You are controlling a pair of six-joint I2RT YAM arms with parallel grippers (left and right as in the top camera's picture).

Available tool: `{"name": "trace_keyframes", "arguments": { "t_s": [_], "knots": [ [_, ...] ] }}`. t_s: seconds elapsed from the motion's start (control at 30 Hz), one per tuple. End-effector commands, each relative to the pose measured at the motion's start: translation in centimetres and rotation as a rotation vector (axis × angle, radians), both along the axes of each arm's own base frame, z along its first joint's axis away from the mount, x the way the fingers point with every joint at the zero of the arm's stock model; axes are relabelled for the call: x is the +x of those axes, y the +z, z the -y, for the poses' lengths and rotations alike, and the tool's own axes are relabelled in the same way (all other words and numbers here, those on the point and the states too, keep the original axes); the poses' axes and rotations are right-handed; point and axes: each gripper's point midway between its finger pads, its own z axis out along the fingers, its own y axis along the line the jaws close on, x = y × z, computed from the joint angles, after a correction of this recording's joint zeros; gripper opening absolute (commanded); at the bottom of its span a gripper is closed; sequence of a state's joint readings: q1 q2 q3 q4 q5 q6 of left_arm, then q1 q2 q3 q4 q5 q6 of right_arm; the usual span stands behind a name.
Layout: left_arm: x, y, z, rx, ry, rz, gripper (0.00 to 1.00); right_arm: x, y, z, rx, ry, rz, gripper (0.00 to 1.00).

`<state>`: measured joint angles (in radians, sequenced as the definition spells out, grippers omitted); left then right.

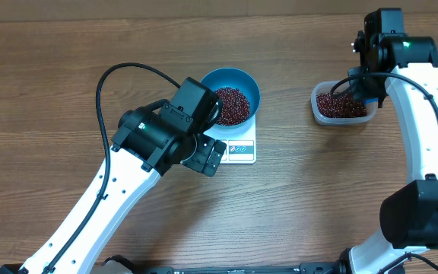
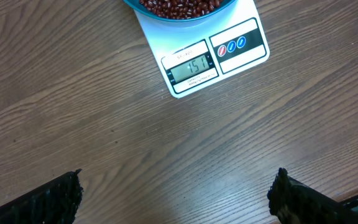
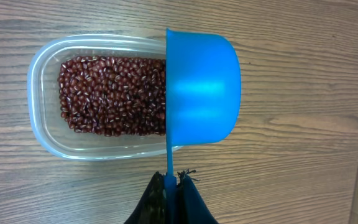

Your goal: Scoop item into bowl and weigh 150g on scale

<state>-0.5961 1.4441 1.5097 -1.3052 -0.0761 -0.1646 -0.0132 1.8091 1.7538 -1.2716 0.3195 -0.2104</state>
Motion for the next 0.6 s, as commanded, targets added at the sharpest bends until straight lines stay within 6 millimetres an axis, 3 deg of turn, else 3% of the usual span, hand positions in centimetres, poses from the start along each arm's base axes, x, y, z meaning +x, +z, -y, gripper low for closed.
{"name": "trace_keyframes", "arguments": {
  "t_s": [0.0,0.17,0.27,0.37,0.57],
  "knots": [
    [0.1,-0.2,0.1,0.009,0.004,-0.002,1.0,0.2,2.5,-0.8,-0.015,0.025,0.067,0.04],
    [0.1,-0.2,0.1,0.009,0.004,-0.002,0.99,0.9,2.5,-2.1,0.037,0.049,0.095,0.04],
    [0.1,-0.2,0.1,0.009,0.004,-0.002,1.0,1.8,3.2,-5.0,0.198,0.113,0.155,0.04],
    [0.1,-0.2,0.1,0.009,0.005,-0.002,1.0,2.3,6.3,-9.3,0.388,0.286,0.261,0.04],
    [0.1,-0.2,0.1,0.009,0.004,-0.002,1.0,1.2,11.2,-14.6,0.464,0.574,0.397,0.04]
  ]
}}
